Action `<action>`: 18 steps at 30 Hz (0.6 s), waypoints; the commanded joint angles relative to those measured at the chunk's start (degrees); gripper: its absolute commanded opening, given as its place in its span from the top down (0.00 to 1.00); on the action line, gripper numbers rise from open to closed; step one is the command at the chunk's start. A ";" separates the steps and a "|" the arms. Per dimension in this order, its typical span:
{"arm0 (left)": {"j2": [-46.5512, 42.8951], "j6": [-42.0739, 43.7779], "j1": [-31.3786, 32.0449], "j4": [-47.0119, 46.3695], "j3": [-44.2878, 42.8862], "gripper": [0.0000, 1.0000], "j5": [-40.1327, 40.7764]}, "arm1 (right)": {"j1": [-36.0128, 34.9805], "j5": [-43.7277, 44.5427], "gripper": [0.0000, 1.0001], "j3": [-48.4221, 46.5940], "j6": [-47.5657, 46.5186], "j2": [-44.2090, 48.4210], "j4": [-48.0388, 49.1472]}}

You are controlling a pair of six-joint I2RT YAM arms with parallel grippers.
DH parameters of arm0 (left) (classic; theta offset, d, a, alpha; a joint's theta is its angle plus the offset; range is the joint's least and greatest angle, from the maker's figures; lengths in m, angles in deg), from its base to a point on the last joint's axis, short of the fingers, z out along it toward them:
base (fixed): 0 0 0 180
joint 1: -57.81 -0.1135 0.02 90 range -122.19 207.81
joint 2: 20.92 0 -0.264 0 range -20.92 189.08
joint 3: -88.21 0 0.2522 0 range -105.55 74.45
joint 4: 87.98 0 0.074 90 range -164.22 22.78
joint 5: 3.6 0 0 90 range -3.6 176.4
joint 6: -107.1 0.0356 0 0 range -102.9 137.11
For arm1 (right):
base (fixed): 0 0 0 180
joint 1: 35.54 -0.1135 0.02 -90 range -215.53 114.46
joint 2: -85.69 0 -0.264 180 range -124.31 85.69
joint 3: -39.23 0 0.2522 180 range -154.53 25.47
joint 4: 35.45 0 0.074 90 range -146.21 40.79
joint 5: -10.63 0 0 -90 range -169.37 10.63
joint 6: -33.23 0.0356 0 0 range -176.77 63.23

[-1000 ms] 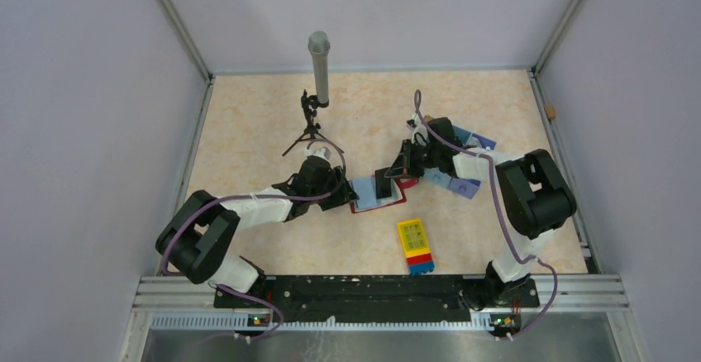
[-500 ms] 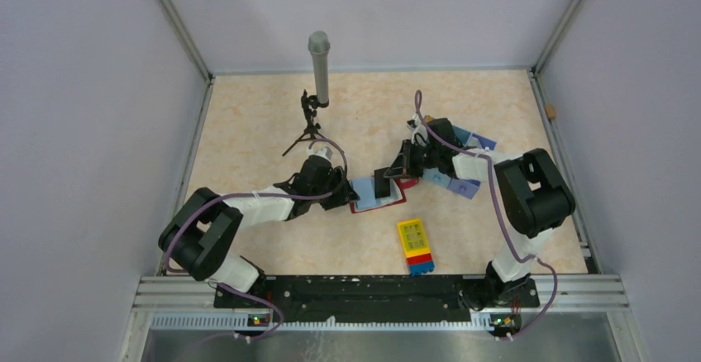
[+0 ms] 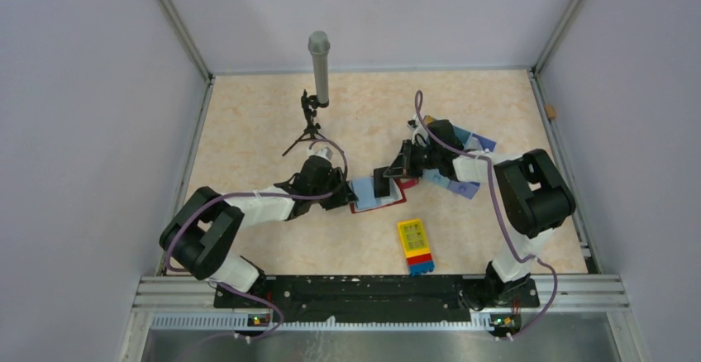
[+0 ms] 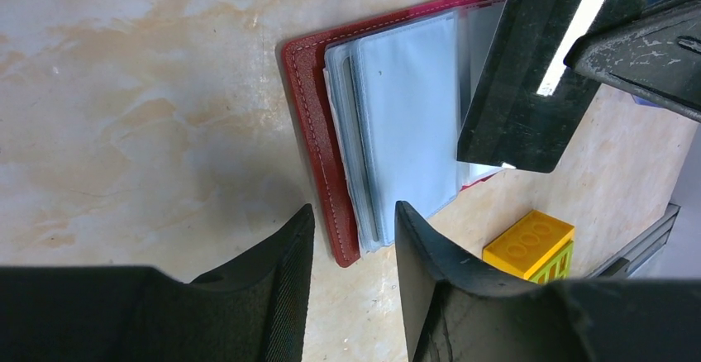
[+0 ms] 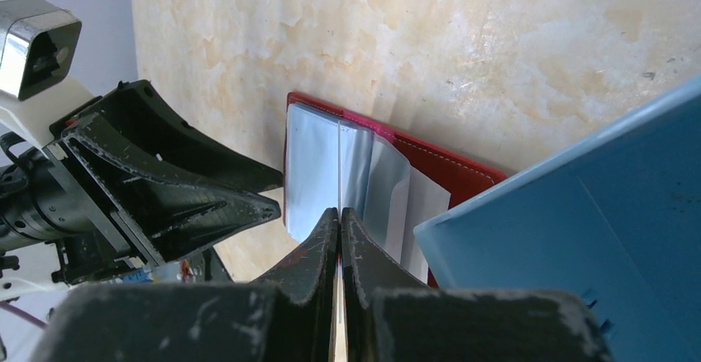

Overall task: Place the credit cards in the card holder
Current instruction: Insert the credit card into the card holder.

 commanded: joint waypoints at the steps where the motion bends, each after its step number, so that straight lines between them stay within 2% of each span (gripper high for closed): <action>1: 1.26 0.58 -0.19 -0.34 -1.24 0.58 0.19 | -0.52 1.05 1.00 1.33 -0.83 -2.69 -2.75; 18: -0.25 1.81 -0.17 2.90 -1.51 0.64 3.88 | -4.44 6.55 1.00 -0.69 -3.26 -1.28 -8.81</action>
